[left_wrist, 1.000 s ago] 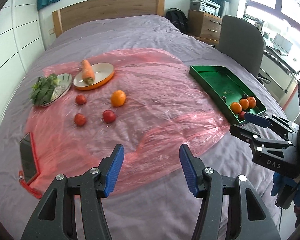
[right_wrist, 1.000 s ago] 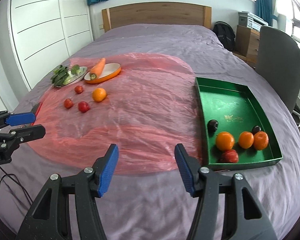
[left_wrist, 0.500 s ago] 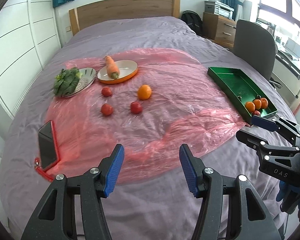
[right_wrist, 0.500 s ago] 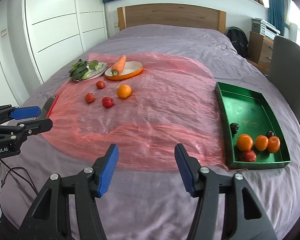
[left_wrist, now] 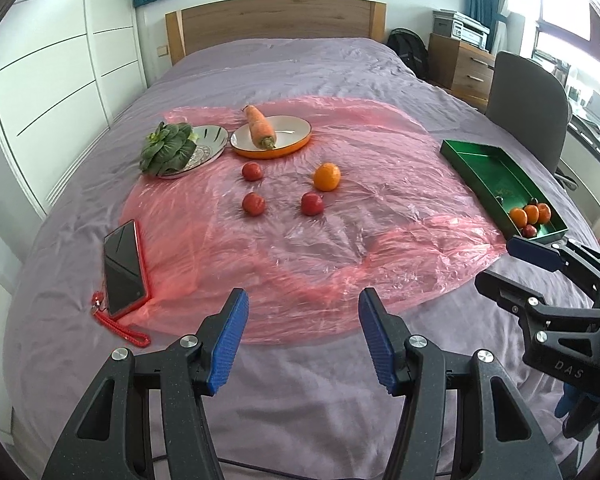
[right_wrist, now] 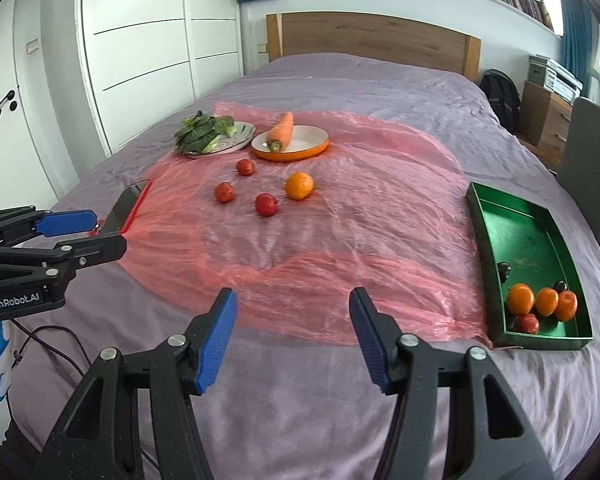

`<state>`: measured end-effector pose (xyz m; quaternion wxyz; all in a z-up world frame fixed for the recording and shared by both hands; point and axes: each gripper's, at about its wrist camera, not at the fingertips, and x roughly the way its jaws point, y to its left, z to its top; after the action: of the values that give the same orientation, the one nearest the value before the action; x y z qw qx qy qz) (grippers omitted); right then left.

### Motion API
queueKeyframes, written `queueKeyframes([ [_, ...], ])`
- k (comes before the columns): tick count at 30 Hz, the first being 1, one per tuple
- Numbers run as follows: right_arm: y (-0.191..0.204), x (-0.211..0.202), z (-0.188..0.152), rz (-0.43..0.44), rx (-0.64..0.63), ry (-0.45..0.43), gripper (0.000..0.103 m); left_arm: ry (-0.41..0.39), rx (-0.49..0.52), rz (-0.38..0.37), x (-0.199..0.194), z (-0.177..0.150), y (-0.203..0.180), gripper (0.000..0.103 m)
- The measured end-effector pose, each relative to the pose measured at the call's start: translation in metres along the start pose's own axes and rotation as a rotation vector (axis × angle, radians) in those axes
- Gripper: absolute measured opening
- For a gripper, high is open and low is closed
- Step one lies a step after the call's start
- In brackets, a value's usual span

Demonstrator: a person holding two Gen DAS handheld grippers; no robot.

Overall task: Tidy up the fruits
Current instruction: 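Move both open tools back over the remaining fruit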

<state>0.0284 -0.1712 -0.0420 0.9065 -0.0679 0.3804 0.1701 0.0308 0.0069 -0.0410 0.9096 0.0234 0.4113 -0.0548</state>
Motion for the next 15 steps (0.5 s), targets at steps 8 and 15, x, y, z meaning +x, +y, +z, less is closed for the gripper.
queueKeyframes([
  [8, 0.014, -0.003, 0.0, -0.002, -0.017, -0.005, 0.103, -0.009, -0.01, -0.002, 0.0, -0.004, 0.005, 0.052],
  [15, 0.02, 0.002, 0.0, -0.001, -0.027, 0.007, 0.103, -0.008, -0.03, -0.001, 0.004, -0.005, 0.013, 0.052],
])
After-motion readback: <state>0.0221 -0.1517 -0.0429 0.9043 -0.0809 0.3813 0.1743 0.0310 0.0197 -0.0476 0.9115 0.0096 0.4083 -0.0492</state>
